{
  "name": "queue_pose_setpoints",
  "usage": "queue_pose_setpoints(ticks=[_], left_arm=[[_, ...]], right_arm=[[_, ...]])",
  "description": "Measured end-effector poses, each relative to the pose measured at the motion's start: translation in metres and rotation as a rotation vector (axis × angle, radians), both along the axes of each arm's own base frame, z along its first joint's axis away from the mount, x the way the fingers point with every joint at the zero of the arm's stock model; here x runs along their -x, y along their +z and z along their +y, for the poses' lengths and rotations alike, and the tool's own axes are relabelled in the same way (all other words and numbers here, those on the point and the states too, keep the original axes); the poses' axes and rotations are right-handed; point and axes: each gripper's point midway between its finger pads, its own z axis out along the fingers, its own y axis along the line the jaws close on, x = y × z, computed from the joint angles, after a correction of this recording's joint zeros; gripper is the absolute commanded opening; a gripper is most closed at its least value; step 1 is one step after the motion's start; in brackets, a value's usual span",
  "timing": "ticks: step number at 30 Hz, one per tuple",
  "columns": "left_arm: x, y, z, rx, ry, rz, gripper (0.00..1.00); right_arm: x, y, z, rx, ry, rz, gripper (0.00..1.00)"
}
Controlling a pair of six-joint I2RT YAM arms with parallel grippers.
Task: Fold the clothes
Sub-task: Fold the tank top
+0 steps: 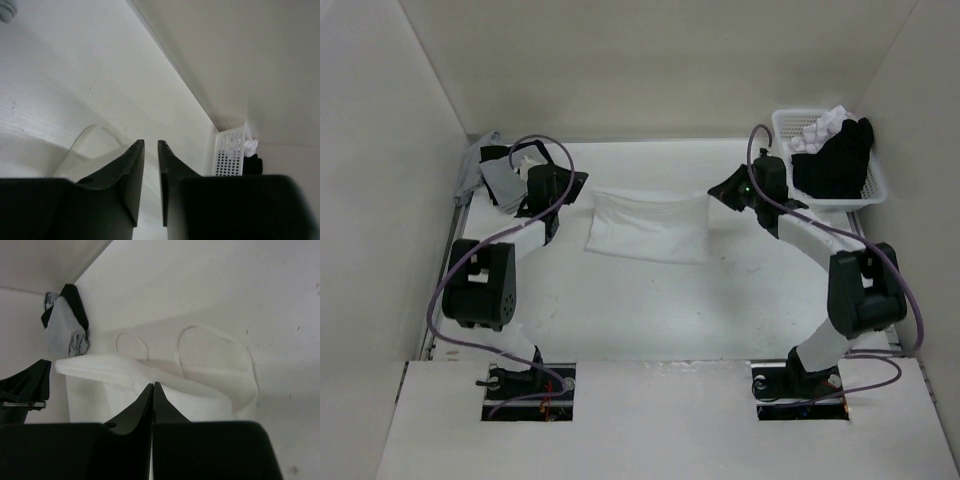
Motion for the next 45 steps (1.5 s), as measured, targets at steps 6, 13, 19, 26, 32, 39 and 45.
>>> queue_pose_setpoints(ticks=[6, 13, 19, 26, 32, 39, 45], left_arm=[[-0.030, -0.032, -0.006, -0.004, -0.008, 0.048, 0.33], [0.065, -0.071, 0.006, -0.064, -0.005, 0.121, 0.28], [0.124, -0.116, 0.005, -0.155, -0.083, 0.217, 0.36], [0.126, -0.132, 0.000, -0.174, -0.135, 0.244, 0.35], [0.111, -0.133, -0.004, -0.161, -0.136, 0.221, 0.33], [0.108, -0.136, -0.004, -0.145, -0.123, 0.224, 0.24], [0.107, -0.138, -0.004, -0.139, -0.118, 0.227, 0.19]], right_arm=[[-0.040, -0.043, -0.006, 0.015, -0.026, 0.083, 0.33], [0.000, -0.056, -0.007, 0.111, -0.038, 0.082, 0.31], [0.081, -0.063, 0.004, 0.147, 0.022, 0.033, 0.00], [0.135, -0.095, 0.013, 0.169, 0.085, 0.071, 0.36], [0.142, -0.115, 0.006, 0.181, 0.068, 0.120, 0.45], [0.136, -0.137, 0.005, 0.169, 0.054, 0.169, 0.42], [0.127, -0.140, 0.008, 0.121, 0.039, 0.171, 0.30]])
